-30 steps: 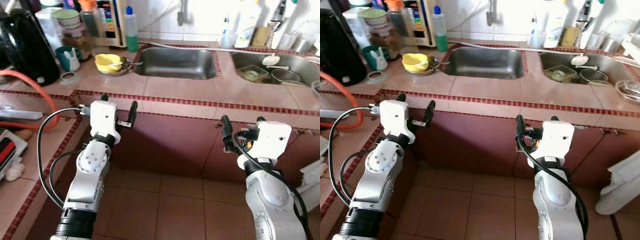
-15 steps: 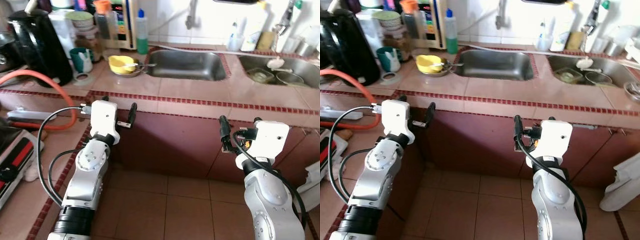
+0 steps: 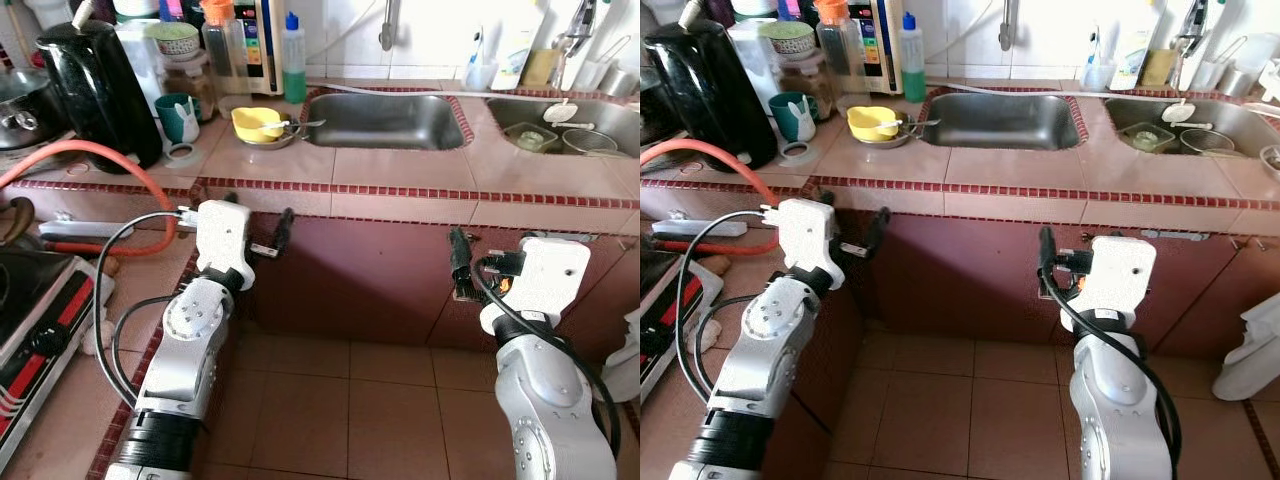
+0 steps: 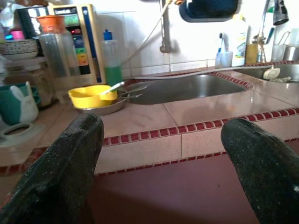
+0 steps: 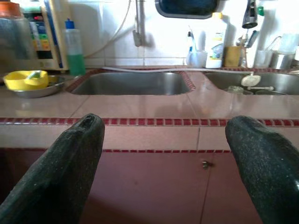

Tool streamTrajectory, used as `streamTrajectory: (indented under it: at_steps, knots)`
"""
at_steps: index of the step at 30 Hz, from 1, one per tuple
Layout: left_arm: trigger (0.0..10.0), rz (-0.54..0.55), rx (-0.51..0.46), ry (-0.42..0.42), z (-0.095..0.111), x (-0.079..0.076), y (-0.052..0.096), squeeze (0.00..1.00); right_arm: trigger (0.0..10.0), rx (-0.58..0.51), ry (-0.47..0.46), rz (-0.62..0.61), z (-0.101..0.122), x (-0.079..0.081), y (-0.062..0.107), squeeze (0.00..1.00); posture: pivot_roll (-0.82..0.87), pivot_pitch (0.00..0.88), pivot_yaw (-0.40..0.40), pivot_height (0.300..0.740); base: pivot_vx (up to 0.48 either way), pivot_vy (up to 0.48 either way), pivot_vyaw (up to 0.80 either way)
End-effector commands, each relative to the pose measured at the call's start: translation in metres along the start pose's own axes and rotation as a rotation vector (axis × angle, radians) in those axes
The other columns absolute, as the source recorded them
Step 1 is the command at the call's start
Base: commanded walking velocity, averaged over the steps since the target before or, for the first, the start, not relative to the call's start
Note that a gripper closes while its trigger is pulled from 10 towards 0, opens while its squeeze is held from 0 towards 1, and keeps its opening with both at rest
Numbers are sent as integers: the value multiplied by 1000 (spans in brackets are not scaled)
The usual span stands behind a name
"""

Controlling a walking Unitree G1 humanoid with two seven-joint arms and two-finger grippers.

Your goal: Kitchen organization

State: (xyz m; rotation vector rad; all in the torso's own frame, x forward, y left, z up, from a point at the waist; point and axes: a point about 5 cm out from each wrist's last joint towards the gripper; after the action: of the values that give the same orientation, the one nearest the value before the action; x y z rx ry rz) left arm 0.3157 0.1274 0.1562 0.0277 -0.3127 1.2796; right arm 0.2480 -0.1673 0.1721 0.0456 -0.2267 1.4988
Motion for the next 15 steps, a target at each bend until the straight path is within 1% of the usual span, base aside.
streamTrajectory:
  at_steps: [1, 2, 7, 11, 15]
  knots:
    - [10000, -10, -18, 6, 6, 0, -2, 0, 10000, -11, -6, 3, 3, 1, -1, 0, 49, 18, 33, 740, 0, 0, 0]
    - [10000, -19, -20, 18, 6, 0, -2, 0, 10000, -13, -2, 8, 4, 2, -1, 0, 49, 18, 33, 740, 240, 0, 0]
    - [10000, -22, -18, 24, 7, 0, -2, 0, 10000, -12, 14, 34, 4, 6, -1, 0, 51, 17, 31, 740, 322, 0, 0]
    - [10000, -22, -15, 29, 6, 0, -2, 0, 10000, -10, 11, 55, 3, 9, -2, 0, 56, 16, 28, 740, 399, 0, 0]
    - [10000, -23, -12, 31, 6, 0, -1, 0, 10000, -11, 10, 59, 3, 10, -3, 0, 58, 16, 26, 740, 412, 0, 0]
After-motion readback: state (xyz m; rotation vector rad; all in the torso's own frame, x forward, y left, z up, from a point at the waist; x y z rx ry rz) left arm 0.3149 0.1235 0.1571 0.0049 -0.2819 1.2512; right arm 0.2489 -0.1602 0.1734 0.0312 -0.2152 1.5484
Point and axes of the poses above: a point about 5 cm out from each wrist's last joint towards the gripper, its own y axis pointing back from the gripper into the wrist, its own z axis along the axis of the wrist's last joint, x = y × z, and after that the axes turned 10 degrees about -y, right-handed
